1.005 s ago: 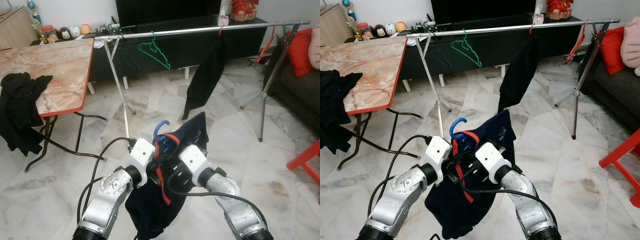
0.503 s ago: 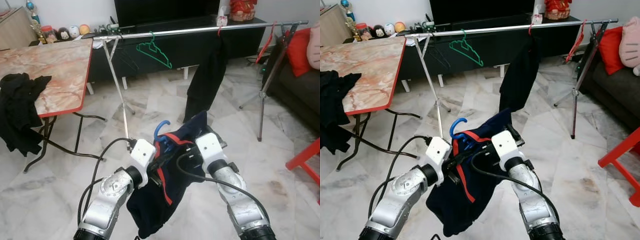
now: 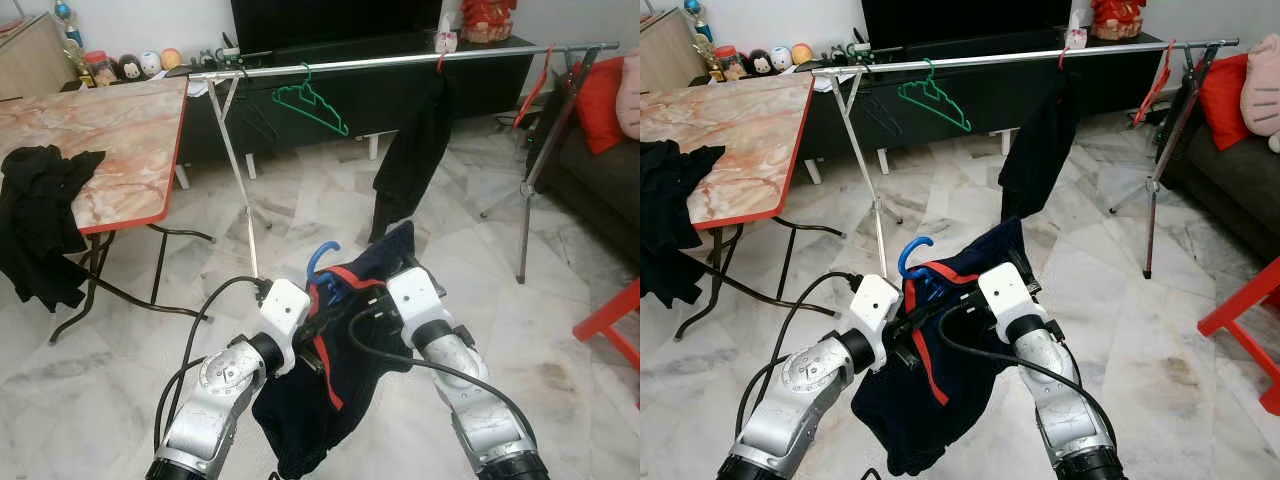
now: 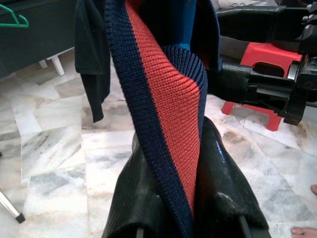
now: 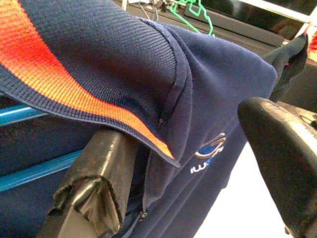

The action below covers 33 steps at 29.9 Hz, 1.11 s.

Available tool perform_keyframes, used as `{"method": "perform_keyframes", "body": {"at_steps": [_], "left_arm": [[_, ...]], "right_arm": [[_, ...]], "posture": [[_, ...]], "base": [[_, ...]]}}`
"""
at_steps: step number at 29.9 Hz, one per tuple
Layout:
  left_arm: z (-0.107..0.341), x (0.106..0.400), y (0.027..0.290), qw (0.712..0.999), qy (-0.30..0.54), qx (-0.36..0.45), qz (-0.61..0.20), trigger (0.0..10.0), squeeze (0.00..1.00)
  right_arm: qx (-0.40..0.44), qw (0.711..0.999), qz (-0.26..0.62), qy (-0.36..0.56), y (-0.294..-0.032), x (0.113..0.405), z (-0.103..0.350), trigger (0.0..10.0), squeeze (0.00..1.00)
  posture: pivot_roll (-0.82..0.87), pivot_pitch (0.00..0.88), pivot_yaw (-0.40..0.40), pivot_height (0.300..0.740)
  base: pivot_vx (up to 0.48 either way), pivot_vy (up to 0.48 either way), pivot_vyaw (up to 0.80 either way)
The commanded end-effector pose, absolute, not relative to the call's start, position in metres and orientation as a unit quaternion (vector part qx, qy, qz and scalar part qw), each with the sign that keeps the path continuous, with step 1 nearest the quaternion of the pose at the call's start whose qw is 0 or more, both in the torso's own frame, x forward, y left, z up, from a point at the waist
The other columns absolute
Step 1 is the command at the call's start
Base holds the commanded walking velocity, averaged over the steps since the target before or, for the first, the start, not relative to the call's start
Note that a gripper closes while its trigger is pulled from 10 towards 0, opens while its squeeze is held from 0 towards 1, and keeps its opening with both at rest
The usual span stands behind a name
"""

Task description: Hang hanger

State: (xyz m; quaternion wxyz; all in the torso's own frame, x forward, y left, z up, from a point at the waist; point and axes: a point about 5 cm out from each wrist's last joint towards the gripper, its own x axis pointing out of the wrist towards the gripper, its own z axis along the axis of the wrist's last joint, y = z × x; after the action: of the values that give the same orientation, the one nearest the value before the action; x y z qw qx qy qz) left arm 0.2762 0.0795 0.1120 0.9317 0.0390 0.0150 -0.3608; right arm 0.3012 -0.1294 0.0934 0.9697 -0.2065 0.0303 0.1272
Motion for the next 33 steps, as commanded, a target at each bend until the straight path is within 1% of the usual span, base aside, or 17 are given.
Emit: {"method": "perform_keyframes", "body": {"at_steps": [1, 26, 33], "left_arm": [[0.1179, 0.2776, 0.0790, 0.932, -0.004, 0.044, -0.360, 10.0, 0.00], [0.1194, 0.2764, 0.0792, 0.929, -0.005, 0.041, -0.367, 10.0, 0.00], [0.1173, 0.2745, 0.0817, 0.927, 0.003, 0.051, -0.372, 10.0, 0.00]], "right_arm": [[-0.201, 0.970, 0.137, 0.025, -0.1252, 0.3002, 0.0942, 0.0, 0.00], [-0.200, 0.968, 0.152, 0.025, -0.1215, 0.3022, 0.0952, 0.0, 0.00], [-0.202, 0.967, 0.155, 0.026, -0.1217, 0.3031, 0.0952, 0.0, 0.00]], "posture": [[-0.14, 0.000, 0.049, 0.740], [-0.14, 0.000, 0.044, 0.740], [-0.14, 0.000, 0.045, 0.740]], "base": [[0.000, 0.000, 0.00], [0.000, 0.000, 0.00], [0.000, 0.000, 0.00]]}}
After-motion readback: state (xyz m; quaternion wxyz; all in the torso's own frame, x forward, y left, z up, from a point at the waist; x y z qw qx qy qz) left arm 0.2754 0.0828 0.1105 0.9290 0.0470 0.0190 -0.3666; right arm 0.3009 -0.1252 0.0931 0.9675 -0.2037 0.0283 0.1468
